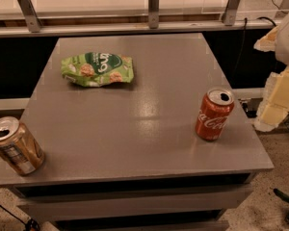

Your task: Move green rice chip bag near orange can

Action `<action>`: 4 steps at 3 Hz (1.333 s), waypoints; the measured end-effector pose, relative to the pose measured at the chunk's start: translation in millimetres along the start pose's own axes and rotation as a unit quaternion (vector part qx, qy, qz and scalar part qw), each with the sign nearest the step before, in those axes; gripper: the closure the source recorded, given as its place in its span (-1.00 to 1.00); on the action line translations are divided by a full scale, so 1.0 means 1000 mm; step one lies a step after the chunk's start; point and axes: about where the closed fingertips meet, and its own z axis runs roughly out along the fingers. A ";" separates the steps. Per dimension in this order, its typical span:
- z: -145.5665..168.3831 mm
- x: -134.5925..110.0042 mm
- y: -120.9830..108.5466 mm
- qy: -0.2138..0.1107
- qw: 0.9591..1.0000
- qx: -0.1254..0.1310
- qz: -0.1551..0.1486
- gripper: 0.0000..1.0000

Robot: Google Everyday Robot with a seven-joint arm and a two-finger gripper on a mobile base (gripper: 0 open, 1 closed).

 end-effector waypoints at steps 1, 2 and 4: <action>-0.002 -0.001 0.000 -0.003 1.000 0.001 -0.001 -1.00; -0.018 -0.025 -0.014 -0.024 1.000 0.011 -0.016 -1.00; -0.025 -0.147 -0.057 -0.109 0.990 0.006 -0.087 -1.00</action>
Offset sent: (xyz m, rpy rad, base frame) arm 0.0381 0.0495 0.0679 0.0774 -0.0805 0.1062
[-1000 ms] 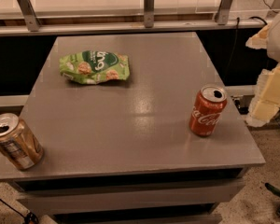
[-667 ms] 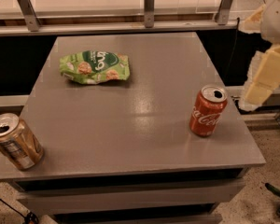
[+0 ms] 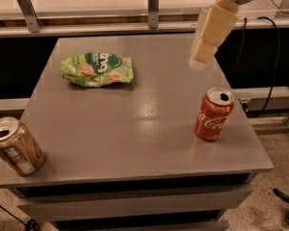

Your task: Move green rice chip bag near orange can

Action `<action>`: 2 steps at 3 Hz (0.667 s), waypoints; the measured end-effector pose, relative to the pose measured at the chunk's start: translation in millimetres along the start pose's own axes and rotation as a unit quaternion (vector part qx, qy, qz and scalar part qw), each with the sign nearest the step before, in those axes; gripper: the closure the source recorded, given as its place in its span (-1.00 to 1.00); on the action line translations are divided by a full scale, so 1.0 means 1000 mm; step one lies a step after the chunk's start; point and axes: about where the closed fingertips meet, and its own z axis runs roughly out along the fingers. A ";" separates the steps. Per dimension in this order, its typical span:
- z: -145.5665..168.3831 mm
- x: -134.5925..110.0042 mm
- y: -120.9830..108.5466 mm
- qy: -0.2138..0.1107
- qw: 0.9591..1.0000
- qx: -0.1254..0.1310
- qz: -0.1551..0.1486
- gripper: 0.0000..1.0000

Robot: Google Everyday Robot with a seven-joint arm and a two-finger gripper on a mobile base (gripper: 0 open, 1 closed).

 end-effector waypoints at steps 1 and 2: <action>0.000 0.001 0.000 0.000 1.000 0.001 0.000 -1.00; 0.001 0.006 0.002 -0.006 1.000 0.002 0.005 -1.00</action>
Offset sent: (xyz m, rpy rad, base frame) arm -0.0051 -0.0136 -0.0156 0.0227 0.0306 -0.0100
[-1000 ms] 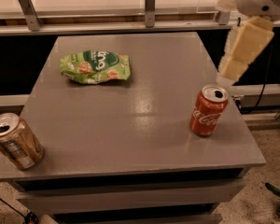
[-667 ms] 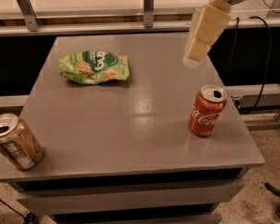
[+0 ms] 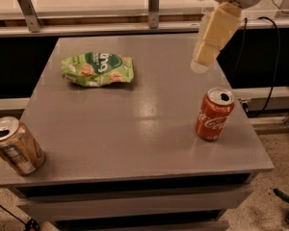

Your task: Move green rice chip bag near orange can

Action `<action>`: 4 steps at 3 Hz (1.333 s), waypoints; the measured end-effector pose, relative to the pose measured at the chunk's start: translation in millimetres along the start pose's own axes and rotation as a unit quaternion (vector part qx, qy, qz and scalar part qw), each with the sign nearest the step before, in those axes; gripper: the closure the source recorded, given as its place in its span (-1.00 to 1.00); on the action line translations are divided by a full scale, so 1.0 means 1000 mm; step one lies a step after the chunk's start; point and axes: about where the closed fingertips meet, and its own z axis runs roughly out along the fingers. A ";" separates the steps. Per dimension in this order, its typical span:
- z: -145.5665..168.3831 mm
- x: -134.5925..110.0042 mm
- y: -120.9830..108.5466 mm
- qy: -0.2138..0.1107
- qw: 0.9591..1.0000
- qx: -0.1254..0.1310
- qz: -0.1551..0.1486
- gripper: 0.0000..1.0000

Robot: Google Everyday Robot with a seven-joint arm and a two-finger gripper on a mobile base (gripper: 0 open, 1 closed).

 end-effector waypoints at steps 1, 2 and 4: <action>0.021 -0.018 0.000 -0.025 0.999 -0.014 -0.027 -1.00; 0.049 -0.038 -0.001 -0.046 0.997 -0.035 -0.049 -1.00; 0.099 -0.081 -0.006 -0.094 0.991 -0.050 -0.081 -1.00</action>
Offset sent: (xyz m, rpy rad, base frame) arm 0.0305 0.0849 -0.0514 0.0782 0.0549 0.2259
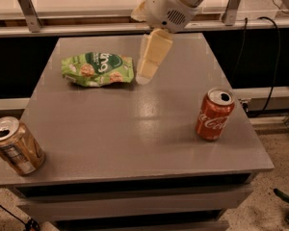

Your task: Move green rice chip bag near orange can

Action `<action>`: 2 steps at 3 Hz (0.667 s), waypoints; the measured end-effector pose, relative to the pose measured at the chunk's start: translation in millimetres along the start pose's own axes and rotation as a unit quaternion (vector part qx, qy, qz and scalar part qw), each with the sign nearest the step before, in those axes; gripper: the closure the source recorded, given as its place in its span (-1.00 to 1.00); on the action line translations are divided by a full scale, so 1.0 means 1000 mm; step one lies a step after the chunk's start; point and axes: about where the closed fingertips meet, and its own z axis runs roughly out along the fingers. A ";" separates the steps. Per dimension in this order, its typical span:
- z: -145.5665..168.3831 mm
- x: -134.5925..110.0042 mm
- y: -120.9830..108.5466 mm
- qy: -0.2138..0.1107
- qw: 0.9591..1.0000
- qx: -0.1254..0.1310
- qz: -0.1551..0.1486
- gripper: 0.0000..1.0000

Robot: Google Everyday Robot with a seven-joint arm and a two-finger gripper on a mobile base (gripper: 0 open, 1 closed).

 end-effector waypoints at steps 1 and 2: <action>0.029 -0.021 -0.006 -0.019 1.000 0.011 -0.008 -1.00; 0.058 -0.034 -0.007 -0.038 0.999 0.016 -0.031 -1.00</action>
Offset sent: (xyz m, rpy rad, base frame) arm 0.0112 0.0755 -0.0465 0.0873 -0.0876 0.1065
